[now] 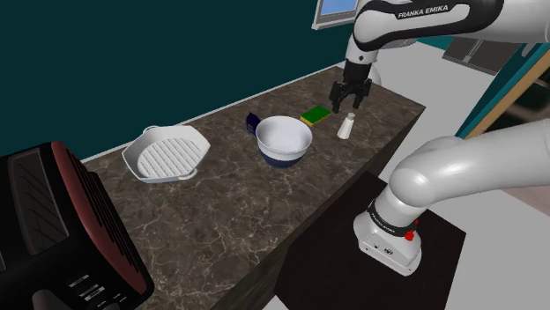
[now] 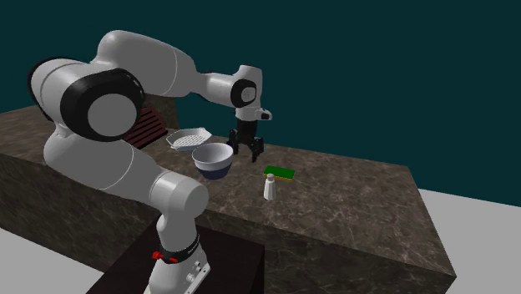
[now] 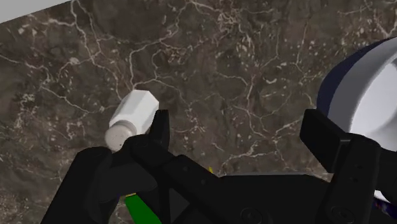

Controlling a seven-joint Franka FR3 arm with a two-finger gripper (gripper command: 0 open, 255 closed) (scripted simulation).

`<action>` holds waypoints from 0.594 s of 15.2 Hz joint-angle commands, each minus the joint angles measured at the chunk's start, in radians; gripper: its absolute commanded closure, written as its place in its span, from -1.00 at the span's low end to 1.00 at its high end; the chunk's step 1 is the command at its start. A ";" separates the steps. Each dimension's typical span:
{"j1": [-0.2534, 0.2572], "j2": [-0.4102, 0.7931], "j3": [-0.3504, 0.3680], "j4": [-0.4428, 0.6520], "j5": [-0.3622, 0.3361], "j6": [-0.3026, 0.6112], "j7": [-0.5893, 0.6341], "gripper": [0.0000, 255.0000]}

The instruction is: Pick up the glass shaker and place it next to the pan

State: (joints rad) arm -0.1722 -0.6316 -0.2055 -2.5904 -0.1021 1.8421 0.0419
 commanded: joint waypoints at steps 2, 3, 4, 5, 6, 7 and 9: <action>-0.034 0.071 -0.043 -0.001 -0.043 0.087 -0.023 -1.00; -0.045 0.095 -0.056 0.000 -0.055 0.115 -0.029 -1.00; -0.055 0.119 -0.070 0.002 -0.067 0.143 -0.035 -1.00; -0.065 0.145 -0.084 0.005 -0.078 0.171 -0.042 -1.00; -0.075 0.172 -0.097 0.009 -0.088 0.198 -0.048 -1.00; -0.084 0.199 -0.111 0.014 -0.098 0.226 -0.054 -1.00; -0.093 0.228 -0.126 0.020 -0.107 0.254 -0.061 -1.00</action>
State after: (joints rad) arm -0.2618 -0.4198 -0.3248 -2.5777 -0.2047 2.0833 -0.0163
